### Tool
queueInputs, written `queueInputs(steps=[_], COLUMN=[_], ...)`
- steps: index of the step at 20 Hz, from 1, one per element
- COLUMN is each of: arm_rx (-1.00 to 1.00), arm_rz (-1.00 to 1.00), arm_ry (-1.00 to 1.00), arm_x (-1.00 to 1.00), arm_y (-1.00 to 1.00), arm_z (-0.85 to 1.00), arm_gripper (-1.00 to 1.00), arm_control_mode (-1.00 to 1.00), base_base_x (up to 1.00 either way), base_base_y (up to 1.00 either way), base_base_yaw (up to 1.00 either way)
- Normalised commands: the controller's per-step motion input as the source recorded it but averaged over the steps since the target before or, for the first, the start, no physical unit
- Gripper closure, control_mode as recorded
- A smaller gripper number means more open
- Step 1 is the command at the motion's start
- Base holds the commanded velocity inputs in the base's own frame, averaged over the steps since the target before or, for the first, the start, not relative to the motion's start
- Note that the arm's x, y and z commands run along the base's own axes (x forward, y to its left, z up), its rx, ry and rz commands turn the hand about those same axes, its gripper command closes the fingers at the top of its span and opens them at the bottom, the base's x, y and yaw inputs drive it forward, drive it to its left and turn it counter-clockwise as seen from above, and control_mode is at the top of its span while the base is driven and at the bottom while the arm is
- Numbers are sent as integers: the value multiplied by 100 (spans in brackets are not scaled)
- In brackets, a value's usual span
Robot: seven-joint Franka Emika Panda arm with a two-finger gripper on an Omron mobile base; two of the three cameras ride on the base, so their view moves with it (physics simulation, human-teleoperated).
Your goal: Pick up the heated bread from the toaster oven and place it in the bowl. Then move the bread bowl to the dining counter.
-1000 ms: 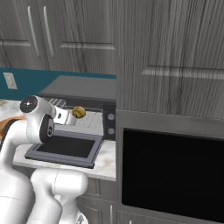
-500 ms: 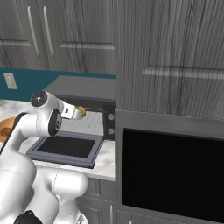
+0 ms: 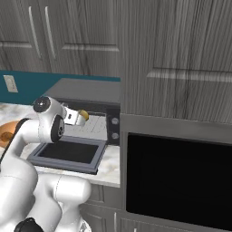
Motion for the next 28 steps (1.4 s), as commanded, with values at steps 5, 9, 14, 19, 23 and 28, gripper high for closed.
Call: queueInputs(steps=[5, 9, 14, 19, 23, 28], arm_rx=[0, 0, 0, 0, 0, 0], arm_rz=[3, 0, 0, 0, 0, 0], arm_ry=[0, 0, 0, 0, 0, 0], arm_x=[10, 15, 18, 4, 12, 15], arm_y=[0, 0, 0, 0, 0, 0], arm_z=[-24, -9, 0, 0, 0, -2], arm_gripper=[-100, -100, -100, -100, -100, -100], arm_control_mode=[-100, -100, -100, -100, -100, -100], base_base_x=[0, 0, 0, 0, 0, 0], base_base_y=[0, 0, 0, 0, 0, 0], base_base_yaw=[0, 0, 0, 0, 0, 0])
